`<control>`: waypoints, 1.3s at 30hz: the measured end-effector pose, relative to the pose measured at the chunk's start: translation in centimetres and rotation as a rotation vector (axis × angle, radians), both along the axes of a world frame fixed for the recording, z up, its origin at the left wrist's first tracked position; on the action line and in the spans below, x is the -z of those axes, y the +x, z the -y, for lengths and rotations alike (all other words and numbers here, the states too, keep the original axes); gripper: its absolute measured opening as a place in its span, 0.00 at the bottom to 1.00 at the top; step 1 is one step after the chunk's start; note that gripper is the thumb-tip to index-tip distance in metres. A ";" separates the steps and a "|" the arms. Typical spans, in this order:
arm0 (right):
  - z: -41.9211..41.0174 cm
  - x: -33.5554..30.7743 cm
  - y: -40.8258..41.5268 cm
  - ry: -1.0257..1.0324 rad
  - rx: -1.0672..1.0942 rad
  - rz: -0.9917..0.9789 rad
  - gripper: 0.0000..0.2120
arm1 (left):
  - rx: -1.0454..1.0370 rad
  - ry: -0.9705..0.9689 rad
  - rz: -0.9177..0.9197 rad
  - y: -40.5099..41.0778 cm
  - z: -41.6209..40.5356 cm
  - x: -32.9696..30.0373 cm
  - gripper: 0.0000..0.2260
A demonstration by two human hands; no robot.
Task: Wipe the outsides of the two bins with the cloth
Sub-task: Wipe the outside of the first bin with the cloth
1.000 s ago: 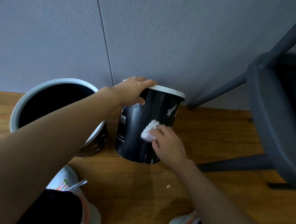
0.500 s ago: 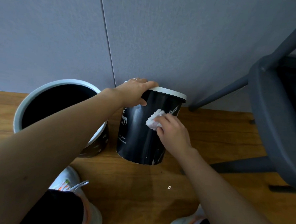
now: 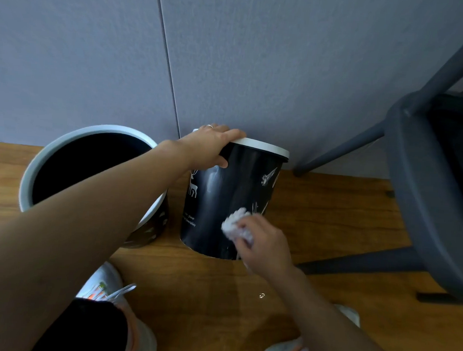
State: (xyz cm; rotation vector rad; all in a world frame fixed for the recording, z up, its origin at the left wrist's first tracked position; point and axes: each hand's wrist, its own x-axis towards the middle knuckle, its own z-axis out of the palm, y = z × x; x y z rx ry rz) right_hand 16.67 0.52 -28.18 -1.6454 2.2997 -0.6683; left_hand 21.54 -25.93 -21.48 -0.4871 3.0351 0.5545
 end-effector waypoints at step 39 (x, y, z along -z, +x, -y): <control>3.0 -1.7 -2.7 0.052 0.005 -0.620 0.14 | 0.003 -0.028 0.031 -0.1 -0.2 -0.4 0.31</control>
